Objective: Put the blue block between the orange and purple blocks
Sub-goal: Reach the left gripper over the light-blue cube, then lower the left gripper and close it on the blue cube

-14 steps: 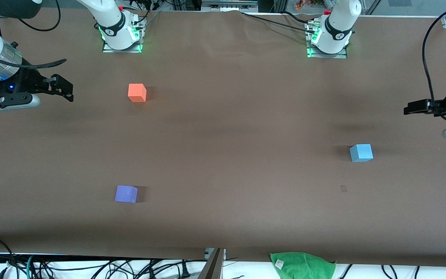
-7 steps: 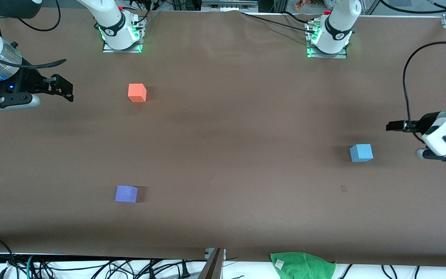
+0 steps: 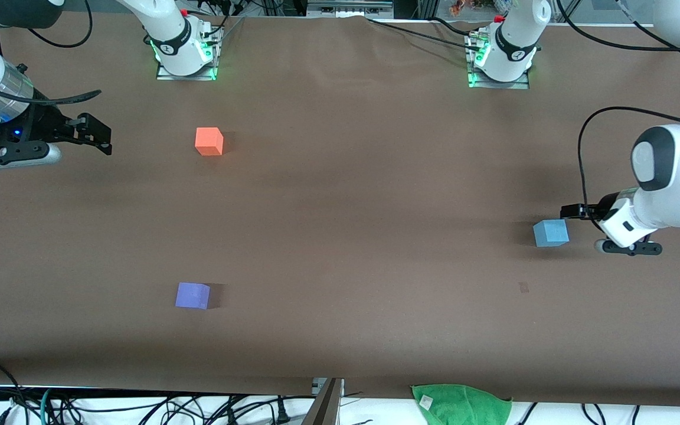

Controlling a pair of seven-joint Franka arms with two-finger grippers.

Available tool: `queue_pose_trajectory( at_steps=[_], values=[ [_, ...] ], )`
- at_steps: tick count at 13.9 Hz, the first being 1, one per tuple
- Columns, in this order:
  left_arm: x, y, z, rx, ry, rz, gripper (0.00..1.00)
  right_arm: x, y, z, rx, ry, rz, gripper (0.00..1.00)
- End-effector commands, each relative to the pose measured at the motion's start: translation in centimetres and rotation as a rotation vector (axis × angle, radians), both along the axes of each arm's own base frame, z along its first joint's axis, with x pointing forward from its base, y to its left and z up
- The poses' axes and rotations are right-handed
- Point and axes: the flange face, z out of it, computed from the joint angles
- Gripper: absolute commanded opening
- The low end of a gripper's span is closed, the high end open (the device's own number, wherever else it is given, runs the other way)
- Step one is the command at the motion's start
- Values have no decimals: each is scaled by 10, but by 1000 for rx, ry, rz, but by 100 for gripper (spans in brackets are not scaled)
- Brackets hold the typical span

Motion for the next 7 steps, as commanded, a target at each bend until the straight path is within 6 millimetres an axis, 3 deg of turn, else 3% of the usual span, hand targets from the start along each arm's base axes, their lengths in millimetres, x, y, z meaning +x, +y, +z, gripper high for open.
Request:
queue_pose_trajectory(
  at_steps=[1, 3, 7],
  values=[
    [-11, 1, -20, 9, -43, -14, 100, 0, -4, 5, 8, -4, 6, 100],
    [-8, 3, -38, 13, -52, -12, 100, 0, -4, 5, 8, -2, 7, 100],
    [-8, 2, -56, 11, -54, -4, 100, 0, -4, 6, 8, -4, 8, 100]
  ],
)
